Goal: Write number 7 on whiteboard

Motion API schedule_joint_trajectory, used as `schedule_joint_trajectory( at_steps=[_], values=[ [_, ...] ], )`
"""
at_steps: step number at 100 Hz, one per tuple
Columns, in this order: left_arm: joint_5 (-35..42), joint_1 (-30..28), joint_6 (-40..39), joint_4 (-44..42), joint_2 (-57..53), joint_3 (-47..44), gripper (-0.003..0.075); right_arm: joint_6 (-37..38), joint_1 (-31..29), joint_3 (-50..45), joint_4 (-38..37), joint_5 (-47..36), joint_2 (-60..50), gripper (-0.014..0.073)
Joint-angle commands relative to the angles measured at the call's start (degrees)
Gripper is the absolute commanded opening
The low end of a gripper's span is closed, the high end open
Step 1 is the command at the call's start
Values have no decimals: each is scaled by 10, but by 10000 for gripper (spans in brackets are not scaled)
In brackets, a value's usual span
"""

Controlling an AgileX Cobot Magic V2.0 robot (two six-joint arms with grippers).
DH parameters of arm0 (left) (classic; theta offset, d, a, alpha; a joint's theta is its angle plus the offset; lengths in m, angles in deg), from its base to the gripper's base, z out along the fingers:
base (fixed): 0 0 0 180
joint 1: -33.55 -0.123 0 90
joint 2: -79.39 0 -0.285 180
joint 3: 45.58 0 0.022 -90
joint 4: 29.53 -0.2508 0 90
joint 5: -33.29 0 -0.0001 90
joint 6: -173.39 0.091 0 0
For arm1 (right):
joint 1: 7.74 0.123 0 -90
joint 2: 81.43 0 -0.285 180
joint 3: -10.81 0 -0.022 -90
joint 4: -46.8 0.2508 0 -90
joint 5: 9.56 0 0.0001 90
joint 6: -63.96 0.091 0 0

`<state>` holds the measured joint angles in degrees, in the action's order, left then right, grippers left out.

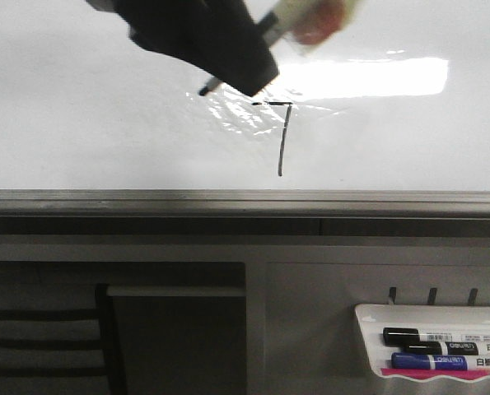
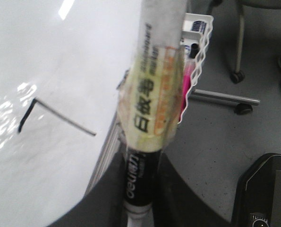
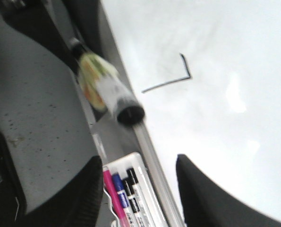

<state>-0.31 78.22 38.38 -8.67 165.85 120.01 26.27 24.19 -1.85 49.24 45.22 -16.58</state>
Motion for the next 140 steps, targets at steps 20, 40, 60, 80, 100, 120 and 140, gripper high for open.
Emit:
schedule_joint_trajectory(
  at_steps=[20,40,60,80,100,120,140],
  values=[
    [-114,-164,-233,-92,-57,18,-20,108,-1,20,-80,29,-59,324],
    [-36,-298,-311,-107,-60,-47,-20,112,-1,19,-80,36,-63,324],
    [94,-374,-334,-88,-54,-117,-20,113,-1,19,-80,36,-63,324],
    [140,-379,-334,-82,-28,-129,-20,114,-1,19,-80,36,-63,324],
    [156,-379,-334,-68,-11,-129,-20,114,-1,19,-80,36,-63,324],
    [154,-379,-334,-68,-11,-129,-16,115,-1,19,-80,35,-63,324],
    [154,-379,-334,-68,-14,-128,180,126,-1,19,-68,30,-60,324]
  ],
)
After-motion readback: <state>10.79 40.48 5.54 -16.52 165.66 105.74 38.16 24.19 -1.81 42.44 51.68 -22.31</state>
